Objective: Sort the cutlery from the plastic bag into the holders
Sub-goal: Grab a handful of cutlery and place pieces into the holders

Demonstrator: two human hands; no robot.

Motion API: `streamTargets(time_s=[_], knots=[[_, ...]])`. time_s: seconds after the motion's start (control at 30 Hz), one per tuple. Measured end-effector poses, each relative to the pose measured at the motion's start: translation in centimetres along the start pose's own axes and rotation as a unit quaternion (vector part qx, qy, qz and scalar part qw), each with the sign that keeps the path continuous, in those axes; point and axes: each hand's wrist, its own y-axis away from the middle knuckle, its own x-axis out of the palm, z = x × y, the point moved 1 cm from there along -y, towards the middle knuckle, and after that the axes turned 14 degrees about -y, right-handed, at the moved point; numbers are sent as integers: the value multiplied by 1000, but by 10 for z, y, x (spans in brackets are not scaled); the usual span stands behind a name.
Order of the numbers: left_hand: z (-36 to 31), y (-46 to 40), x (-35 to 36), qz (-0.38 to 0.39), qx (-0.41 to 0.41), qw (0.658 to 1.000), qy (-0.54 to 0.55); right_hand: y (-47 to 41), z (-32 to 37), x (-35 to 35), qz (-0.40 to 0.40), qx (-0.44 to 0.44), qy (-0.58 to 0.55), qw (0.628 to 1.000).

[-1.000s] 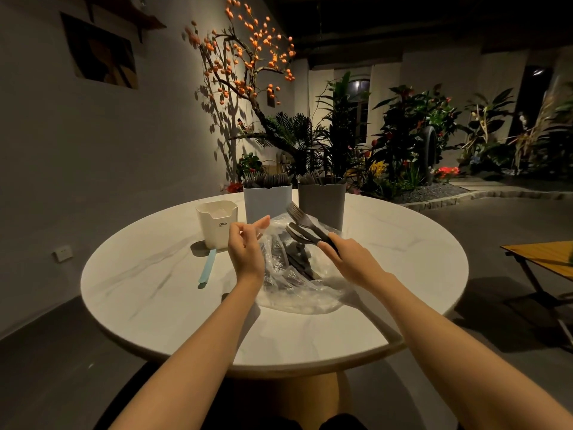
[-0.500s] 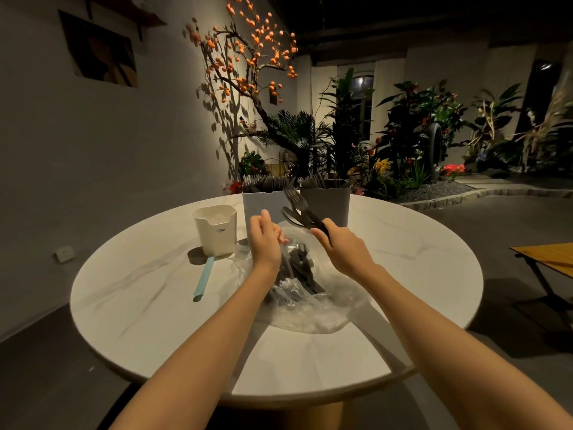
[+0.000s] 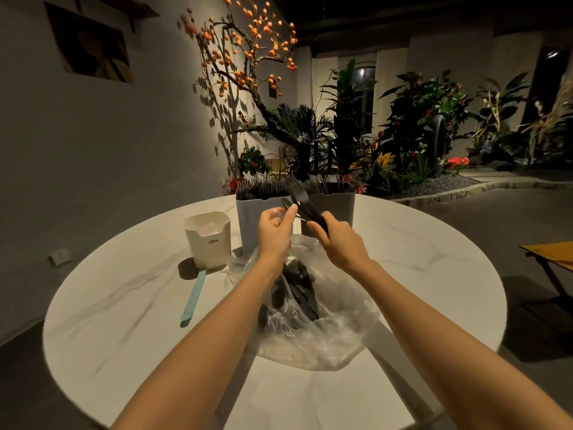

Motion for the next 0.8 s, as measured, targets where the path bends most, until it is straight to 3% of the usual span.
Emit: streamTargets(time_s=[0.23, 0.3, 0.5, 0.67, 0.8], knots=[[19, -6, 8, -23, -29, 999, -7, 0, -10, 23, 53, 18, -25, 998], [27, -6, 8, -27, -28, 999, -12, 3, -12, 30, 76, 31, -89, 993], [40, -9, 1, -26, -29, 999, -32, 2, -10, 22, 199, 143, -330, 912], [38, -4, -3, 6, -6, 999, -34, 13, -11, 6, 237, 180, -418, 858], [35, -5, -9, 7, -40, 998, 46, 20, -13, -3, 267, 196, -454, 828]])
